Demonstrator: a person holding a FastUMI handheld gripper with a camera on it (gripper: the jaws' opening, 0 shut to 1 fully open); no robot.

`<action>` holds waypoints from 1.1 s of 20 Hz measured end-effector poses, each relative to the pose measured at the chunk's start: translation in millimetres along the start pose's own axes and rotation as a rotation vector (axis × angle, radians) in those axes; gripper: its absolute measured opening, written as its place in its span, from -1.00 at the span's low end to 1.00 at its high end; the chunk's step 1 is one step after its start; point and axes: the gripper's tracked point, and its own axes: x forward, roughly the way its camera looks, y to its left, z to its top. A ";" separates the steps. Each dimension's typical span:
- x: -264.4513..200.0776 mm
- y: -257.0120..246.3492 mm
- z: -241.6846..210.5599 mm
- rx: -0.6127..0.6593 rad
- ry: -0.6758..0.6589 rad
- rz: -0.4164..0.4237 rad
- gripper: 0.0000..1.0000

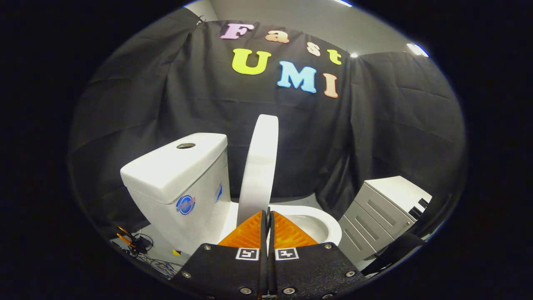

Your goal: Open the toilet lid.

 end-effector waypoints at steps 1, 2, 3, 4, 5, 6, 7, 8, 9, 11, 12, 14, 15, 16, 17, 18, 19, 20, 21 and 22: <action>-0.7 7.7 2.4 -0.017 -0.004 0.010 -1.00; -0.6 14.7 4.1 -0.040 -0.009 0.021 -1.00; -1.1 21.7 6.6 -0.075 -0.019 0.030 -1.00; -1.9 28.8 6.5 -0.108 -0.023 0.038 -1.00; -2.1 34.5 7.9 -0.134 -0.030 0.042 -1.00; -5.0 39.9 5.7 -0.165 -0.035 0.051 -1.00; -5.0 46.7 6.1 -0.191 -0.039 0.063 -1.00; -5.2 52.9 5.7 -0.208 -0.043 0.075 -1.00; -4.4 57.3 6.0 -0.221 -0.047 0.083 -1.00; -2.5 62.0 8.9 -0.257 -0.058 0.084 -1.00; -3.3 66.0 8.0 -0.261 -0.064 0.087 -1.00; -2.1 73.3 7.8 -0.260 -0.074 0.106 -1.00; -4.3 73.4 9.7 -0.272 -0.074 0.103 -1.00; -2.9 73.6 9.8 -0.288 -0.081 0.096 -1.00; -4.2 74.0 10.5 -0.300 -0.082 0.093 -1.00; -5.4 74.5 9.8 -0.307 -0.087 0.091 -1.00; -4.2 74.3 10.3 -0.311 -0.087 0.091 -1.00; -2.1 75.3 9.3 -0.312 -0.082 0.097 -0.99; -0.6 76.8 8.6 -0.312 -0.080 0.111 -0.98; -2.3 77.8 9.0 -0.323 -0.075 0.129 -0.89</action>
